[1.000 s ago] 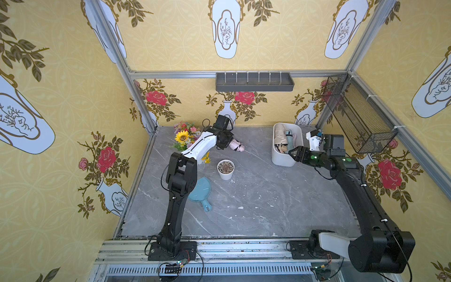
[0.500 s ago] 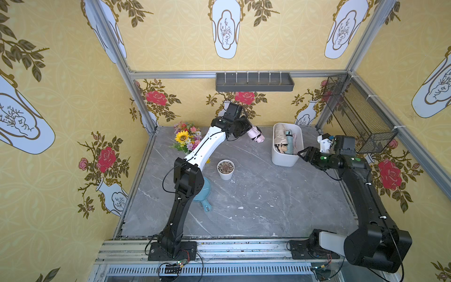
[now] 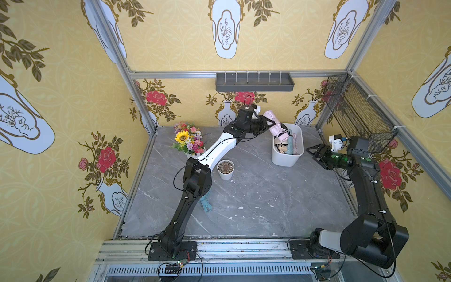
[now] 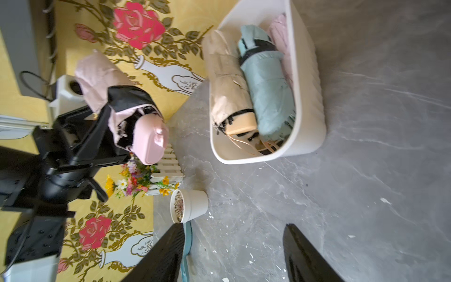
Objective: Put the umbrella into the storage box
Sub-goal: Place the umbrella in the storage box.
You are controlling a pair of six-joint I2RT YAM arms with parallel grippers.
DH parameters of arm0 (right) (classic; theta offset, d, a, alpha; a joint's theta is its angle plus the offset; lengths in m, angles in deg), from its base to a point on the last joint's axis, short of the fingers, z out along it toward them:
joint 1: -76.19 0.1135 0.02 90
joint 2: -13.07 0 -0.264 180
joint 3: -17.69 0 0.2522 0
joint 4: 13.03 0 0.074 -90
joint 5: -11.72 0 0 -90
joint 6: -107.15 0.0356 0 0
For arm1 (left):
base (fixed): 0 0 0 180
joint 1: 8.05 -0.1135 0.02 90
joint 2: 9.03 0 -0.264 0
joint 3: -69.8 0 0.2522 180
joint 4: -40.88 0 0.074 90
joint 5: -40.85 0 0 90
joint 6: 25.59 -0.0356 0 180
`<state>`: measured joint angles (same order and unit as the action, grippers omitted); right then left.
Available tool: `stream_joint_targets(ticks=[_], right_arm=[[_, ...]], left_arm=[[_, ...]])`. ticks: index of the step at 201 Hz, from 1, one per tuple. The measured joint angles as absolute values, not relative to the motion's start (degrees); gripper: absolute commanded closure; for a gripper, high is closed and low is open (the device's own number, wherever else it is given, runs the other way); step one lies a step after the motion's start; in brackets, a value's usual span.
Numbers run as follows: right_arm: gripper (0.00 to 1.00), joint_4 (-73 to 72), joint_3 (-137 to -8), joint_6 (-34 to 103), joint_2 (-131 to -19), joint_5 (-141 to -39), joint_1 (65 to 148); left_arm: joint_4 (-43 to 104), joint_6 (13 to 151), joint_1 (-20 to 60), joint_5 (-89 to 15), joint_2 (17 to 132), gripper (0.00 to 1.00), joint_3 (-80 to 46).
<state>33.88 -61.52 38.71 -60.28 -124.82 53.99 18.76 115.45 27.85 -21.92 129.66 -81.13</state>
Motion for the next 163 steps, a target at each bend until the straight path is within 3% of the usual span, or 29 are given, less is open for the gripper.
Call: stream_joint_targets(ticks=[62, 163], right_arm=[[0.18, 25.55, -65.65, 35.19, -60.84, -133.67, 59.22], [0.21, 31.34, -74.35, 25.84, -67.62, -141.32, 67.41]], left_arm=[[28.33, 115.48, 27.90, -8.04, 128.90, 1.00, -78.35], [31.72, 114.38, 27.92, 2.32, 126.08, 1.00, -74.70]])
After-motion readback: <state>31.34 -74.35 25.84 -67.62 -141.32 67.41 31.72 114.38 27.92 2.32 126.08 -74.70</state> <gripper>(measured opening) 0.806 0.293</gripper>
